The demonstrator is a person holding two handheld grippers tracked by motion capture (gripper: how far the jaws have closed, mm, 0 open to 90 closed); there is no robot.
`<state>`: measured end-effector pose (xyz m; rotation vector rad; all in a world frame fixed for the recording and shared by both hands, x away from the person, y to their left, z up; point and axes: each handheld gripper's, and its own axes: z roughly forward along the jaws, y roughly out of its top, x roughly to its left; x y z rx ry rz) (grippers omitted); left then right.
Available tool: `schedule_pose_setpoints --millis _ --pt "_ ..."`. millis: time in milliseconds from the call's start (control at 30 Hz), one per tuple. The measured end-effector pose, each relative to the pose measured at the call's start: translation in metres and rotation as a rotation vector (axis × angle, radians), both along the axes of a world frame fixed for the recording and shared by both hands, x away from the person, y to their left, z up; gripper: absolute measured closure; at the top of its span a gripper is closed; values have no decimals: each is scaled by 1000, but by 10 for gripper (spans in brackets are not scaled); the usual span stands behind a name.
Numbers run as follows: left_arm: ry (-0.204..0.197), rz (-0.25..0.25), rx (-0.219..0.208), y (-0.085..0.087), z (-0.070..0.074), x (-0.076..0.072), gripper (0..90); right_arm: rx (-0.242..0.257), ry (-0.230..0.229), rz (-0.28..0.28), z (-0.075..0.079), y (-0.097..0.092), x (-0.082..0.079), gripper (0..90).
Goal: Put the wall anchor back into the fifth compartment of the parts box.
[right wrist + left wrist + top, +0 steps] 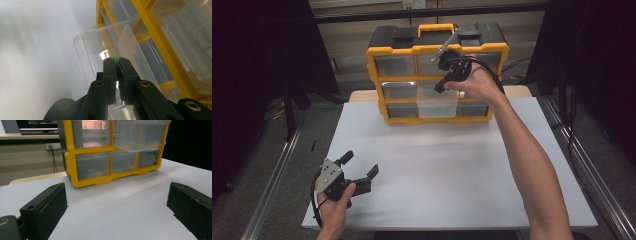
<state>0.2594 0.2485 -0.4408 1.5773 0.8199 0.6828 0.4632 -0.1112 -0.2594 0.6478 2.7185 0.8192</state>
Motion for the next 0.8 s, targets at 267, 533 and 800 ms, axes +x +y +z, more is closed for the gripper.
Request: schedule_pose_setpoints --millis 267,533,800 --pt "3 0 -3 0 0 0 29 -26 43 -52 -9 -6 9 849" --pt "4 3 -5 0 0 0 29 -35 34 -52 -14 -4 12 843" --pt "3 14 3 1 0 1 29 8 9 -79 -19 -6 14 518"
